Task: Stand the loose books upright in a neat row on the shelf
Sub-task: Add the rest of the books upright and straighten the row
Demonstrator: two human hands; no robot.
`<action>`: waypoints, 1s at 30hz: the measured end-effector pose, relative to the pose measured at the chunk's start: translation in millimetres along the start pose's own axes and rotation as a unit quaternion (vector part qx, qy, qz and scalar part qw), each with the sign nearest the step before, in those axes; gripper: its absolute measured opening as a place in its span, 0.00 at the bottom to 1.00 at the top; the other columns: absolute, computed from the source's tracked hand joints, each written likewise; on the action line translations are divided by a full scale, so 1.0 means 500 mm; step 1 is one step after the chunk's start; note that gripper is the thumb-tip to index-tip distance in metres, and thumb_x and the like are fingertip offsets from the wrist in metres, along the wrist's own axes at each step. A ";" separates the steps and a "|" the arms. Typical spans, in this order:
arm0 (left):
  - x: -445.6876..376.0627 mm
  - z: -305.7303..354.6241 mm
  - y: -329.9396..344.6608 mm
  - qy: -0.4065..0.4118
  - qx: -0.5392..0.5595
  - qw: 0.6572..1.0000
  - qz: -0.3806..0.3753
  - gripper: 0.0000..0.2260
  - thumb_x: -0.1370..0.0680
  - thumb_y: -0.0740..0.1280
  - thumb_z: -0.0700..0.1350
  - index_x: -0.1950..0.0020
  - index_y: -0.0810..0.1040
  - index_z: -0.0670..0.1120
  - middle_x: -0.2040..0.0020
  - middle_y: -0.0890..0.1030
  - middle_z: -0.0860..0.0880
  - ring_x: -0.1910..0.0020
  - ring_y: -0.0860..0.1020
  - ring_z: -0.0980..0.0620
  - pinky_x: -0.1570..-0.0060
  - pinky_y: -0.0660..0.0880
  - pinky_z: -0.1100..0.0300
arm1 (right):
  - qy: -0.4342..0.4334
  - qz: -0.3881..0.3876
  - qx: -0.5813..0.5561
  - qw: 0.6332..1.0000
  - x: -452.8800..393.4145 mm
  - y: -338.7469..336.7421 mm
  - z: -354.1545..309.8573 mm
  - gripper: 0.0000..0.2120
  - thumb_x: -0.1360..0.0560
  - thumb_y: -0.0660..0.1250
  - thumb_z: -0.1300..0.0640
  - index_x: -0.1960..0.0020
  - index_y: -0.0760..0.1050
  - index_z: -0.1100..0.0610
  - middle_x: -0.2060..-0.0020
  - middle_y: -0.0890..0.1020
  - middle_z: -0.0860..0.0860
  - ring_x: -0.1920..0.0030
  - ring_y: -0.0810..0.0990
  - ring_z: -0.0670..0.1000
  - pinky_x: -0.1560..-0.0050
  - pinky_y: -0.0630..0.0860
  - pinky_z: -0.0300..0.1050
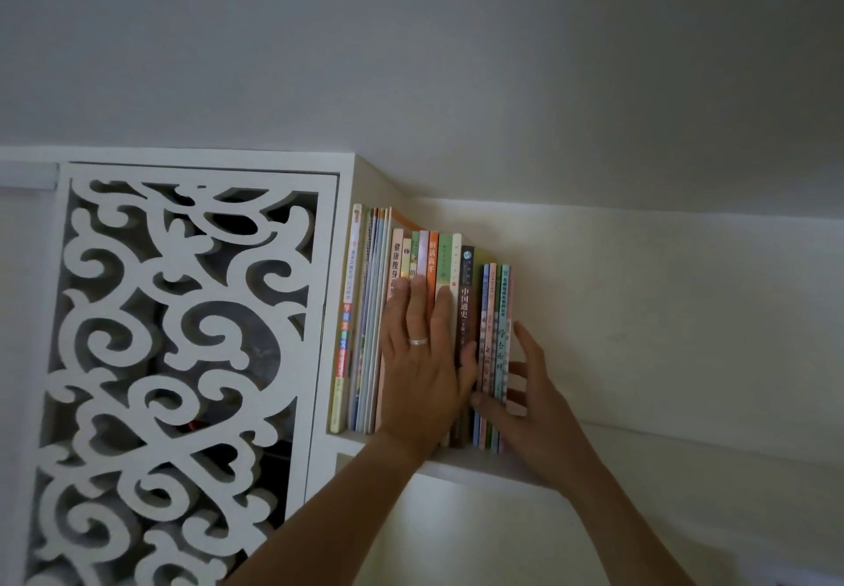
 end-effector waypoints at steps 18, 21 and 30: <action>-0.133 -0.118 -0.068 -0.073 0.022 0.996 -0.041 0.24 0.17 0.61 0.58 0.21 0.66 0.56 0.28 0.66 0.44 0.31 0.66 0.45 0.34 0.66 0.48 | -0.004 -0.034 0.029 0.999 0.000 0.019 -0.008 0.48 0.28 0.76 0.44 0.20 0.46 0.33 0.35 0.70 0.25 0.35 0.73 0.30 0.47 0.74 0.26; -0.134 -0.118 -0.074 -0.058 0.036 0.997 -0.044 0.22 0.19 0.64 0.58 0.25 0.69 0.56 0.30 0.67 0.45 0.32 0.68 0.46 0.34 0.68 0.48 | -0.006 -0.039 0.045 0.998 -0.002 0.022 -0.010 0.46 0.25 0.75 0.50 0.21 0.46 0.34 0.40 0.69 0.18 0.37 0.72 0.26 0.51 0.73 0.22; -0.137 -0.078 -0.111 -0.133 0.288 0.948 -0.004 0.13 0.16 0.66 0.49 0.35 0.65 0.54 0.44 0.76 0.52 0.51 0.80 0.55 0.57 0.82 0.58 | -0.015 -0.027 0.081 0.996 0.003 0.021 -0.018 0.46 0.24 0.73 0.46 0.21 0.43 0.30 0.31 0.70 0.32 0.32 0.71 0.34 0.37 0.73 0.35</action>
Point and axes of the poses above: each hand's wrist, its own x-axis away from the middle knuckle, its own y-axis out of the palm, z = x × y, the point moved 9 cm from there along -x, towards the middle knuckle
